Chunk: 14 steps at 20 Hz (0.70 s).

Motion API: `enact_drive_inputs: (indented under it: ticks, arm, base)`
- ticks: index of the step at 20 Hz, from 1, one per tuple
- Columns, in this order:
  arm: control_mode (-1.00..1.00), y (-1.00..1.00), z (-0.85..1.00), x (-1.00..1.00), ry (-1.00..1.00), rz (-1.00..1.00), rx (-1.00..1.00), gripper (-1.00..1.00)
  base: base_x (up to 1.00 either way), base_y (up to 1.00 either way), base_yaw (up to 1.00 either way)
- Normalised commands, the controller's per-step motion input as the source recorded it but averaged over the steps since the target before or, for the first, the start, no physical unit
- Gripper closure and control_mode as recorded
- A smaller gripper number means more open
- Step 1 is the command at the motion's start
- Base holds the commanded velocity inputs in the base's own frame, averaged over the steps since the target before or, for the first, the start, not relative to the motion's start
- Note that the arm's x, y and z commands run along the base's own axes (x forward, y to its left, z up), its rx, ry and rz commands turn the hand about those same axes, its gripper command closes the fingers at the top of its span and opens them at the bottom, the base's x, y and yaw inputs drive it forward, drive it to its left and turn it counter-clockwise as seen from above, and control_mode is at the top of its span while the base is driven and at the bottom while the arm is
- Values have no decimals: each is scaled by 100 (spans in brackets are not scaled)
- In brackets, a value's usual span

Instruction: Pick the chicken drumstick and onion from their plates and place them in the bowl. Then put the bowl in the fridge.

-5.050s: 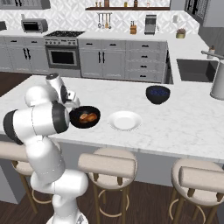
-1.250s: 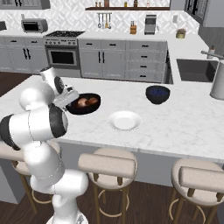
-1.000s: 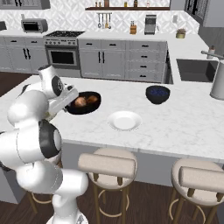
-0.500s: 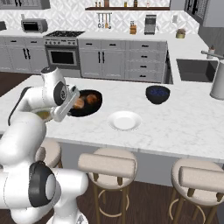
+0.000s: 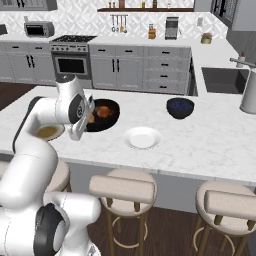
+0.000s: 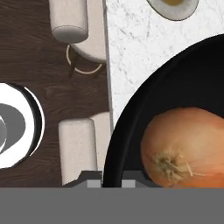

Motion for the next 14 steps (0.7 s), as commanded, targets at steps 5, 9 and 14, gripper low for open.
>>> enact_drive_inputs:
  ticks: [5,9,14]
  arm:
    - [-100,-28,2,-41,-2,0,0,100]
    - [-100,-46,1,-41,0,0,0,100]
    - [-100,-3,11,-20,0,-1,0,100]
  base:
    - [0,0,0]
    - [0,0,0]
    - [0,0,0]
